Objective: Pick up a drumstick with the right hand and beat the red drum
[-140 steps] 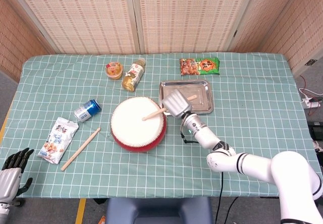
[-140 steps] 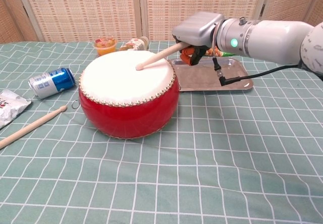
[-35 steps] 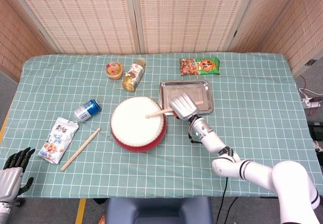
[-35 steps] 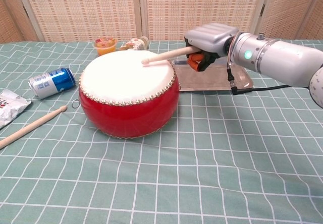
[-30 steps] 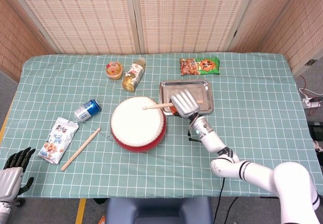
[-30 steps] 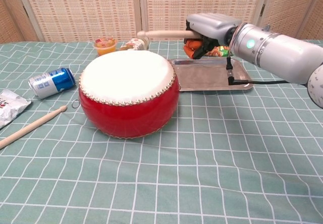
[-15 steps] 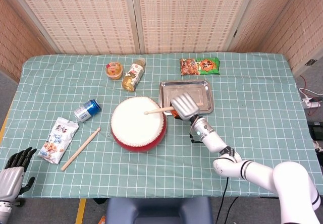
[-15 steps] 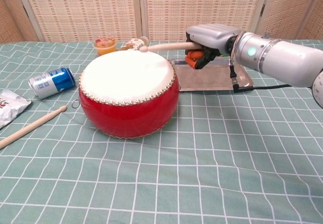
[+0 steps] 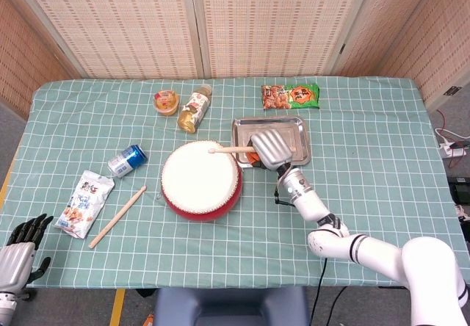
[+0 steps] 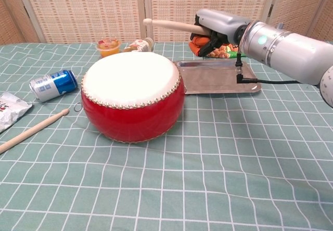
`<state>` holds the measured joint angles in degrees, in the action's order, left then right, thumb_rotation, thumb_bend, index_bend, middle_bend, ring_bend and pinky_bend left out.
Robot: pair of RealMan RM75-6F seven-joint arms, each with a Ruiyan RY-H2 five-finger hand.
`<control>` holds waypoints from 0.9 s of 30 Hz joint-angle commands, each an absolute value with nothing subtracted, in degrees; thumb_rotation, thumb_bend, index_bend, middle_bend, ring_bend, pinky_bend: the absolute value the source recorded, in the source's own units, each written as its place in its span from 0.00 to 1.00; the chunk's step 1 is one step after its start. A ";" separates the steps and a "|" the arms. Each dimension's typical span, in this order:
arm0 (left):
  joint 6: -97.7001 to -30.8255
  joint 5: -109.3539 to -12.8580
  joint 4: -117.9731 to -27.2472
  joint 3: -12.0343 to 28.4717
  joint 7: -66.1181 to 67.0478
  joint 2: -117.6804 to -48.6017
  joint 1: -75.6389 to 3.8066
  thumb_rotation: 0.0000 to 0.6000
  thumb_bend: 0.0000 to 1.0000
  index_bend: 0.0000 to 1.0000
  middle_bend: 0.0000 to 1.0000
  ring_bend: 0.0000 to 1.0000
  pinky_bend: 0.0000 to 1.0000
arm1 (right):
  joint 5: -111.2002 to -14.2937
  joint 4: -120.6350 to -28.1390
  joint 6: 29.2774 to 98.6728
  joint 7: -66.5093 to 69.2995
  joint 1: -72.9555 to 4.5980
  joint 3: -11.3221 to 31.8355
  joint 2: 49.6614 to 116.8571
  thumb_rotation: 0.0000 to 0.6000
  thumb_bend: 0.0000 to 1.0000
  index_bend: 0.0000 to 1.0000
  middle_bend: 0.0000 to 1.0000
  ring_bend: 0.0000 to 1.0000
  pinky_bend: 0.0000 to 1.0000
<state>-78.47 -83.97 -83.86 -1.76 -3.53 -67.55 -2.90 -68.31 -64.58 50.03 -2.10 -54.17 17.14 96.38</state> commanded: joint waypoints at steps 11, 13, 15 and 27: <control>-78.16 -83.59 -83.57 -1.84 -3.72 -67.72 -2.84 1.00 0.35 0.00 0.00 0.00 0.02 | -66.05 -62.44 43.15 -23.80 -56.94 11.23 96.22 1.00 0.69 1.00 1.00 1.00 1.00; -78.17 -83.57 -83.49 -1.86 -3.86 -67.74 -2.80 1.00 0.35 0.00 0.00 0.00 0.02 | -66.39 -63.25 46.35 -20.70 -56.17 13.03 96.75 1.00 0.69 1.00 1.00 1.00 1.00; -78.15 -83.57 -83.43 -1.84 -3.89 -67.75 -2.82 1.00 0.35 0.00 0.00 0.00 0.02 | -68.71 -63.60 51.42 -13.52 -54.88 15.21 97.74 1.00 0.68 1.00 1.00 1.00 1.00; -78.36 -84.11 -83.97 -1.78 -3.50 -67.62 -3.11 1.00 0.35 0.00 0.00 0.00 0.02 | -72.88 -60.94 50.26 -7.31 -54.72 13.61 97.27 1.00 0.68 1.00 1.00 1.00 1.00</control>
<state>-78.36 -84.11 -83.97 -1.78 -3.50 -67.62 -3.12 -72.47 -60.71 52.79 -0.29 -54.47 14.32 98.11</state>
